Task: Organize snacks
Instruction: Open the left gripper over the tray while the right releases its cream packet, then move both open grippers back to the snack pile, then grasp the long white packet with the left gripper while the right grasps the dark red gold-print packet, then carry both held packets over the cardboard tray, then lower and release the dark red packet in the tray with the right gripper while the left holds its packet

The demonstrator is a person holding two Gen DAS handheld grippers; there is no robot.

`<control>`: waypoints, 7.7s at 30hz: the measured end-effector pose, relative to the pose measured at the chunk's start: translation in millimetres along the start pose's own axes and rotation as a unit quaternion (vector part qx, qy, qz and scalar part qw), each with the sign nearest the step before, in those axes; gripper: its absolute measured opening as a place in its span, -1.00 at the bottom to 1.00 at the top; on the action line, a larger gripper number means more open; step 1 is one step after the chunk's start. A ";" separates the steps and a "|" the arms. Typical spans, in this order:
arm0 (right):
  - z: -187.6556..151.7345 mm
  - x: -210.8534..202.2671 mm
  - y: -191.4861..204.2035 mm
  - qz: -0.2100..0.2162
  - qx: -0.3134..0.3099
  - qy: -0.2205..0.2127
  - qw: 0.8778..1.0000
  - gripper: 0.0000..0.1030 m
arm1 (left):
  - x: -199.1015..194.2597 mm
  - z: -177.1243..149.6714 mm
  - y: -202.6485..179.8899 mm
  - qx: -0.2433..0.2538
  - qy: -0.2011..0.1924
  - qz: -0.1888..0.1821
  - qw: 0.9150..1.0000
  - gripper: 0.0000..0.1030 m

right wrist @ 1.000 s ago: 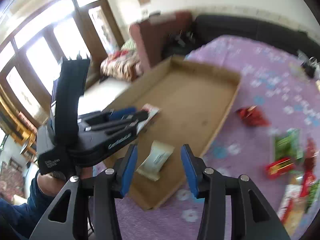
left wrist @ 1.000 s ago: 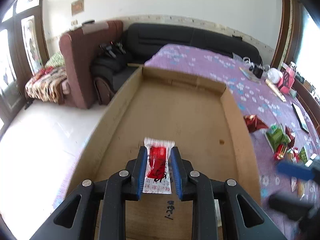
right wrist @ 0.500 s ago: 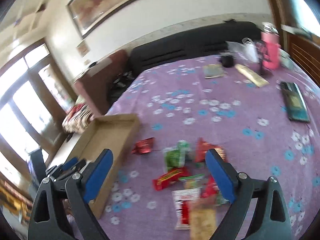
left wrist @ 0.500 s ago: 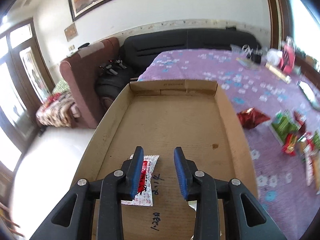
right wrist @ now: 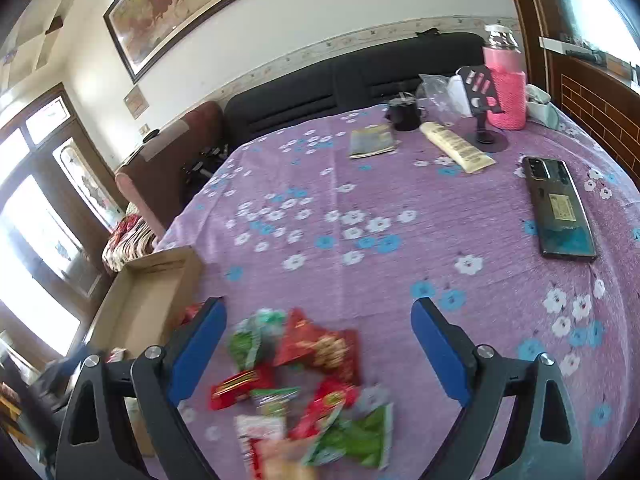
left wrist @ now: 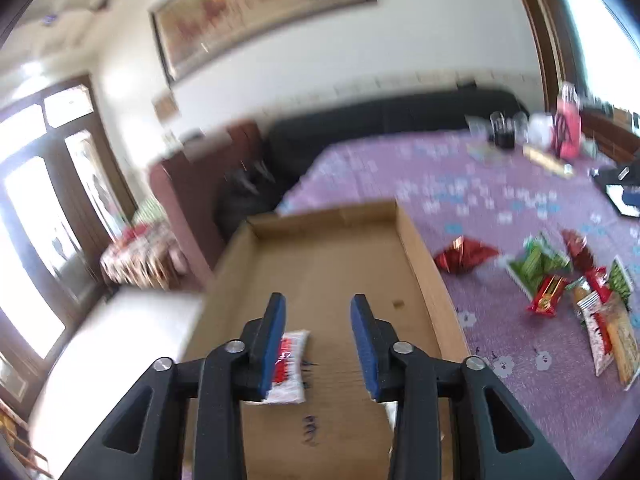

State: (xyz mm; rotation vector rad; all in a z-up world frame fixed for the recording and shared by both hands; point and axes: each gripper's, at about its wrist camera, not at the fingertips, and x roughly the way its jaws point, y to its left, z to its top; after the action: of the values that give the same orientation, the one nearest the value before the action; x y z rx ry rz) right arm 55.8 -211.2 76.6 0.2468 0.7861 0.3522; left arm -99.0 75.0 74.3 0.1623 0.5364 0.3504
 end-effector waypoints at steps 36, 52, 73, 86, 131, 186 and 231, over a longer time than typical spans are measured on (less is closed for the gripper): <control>-25.8 -30.3 -6.2 0.047 0.009 -0.059 0.997 0.42 | -9.8 -43.3 11.4 -0.044 -0.011 0.109 0.993 0.33; 11.1 -11.1 5.4 0.048 0.046 0.134 0.989 -0.04 | -44.7 5.3 -36.2 -0.073 0.079 -0.194 0.975 0.32; 27.9 51.2 -15.5 0.170 -0.015 0.147 0.974 -0.03 | 34.2 3.0 -156.4 -0.082 0.249 -0.253 0.931 -0.12; 19.0 60.9 -9.2 0.161 -0.075 0.179 0.968 -0.01 | 25.0 -0.3 -182.9 -0.004 0.227 -0.224 0.948 -0.69; -18.8 65.8 33.3 0.051 -0.267 0.140 0.952 -0.33 | 19.5 -13.0 -147.7 -0.052 0.216 -0.227 0.948 -0.71; -31.4 8.0 195.7 0.188 -0.204 0.084 0.957 -0.37 | 5.8 -9.2 23.2 -0.198 0.107 -0.097 0.969 -0.75; -115.6 61.5 225.0 0.174 -0.257 0.114 0.944 -0.35 | 44.2 -39.0 34.3 -0.184 0.146 -0.049 0.971 -0.74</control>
State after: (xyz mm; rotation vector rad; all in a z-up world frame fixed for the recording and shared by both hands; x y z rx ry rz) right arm -36.5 28.7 35.6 -0.1552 0.8483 0.9173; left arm -93.8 125.4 28.7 -0.2778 0.7569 0.3744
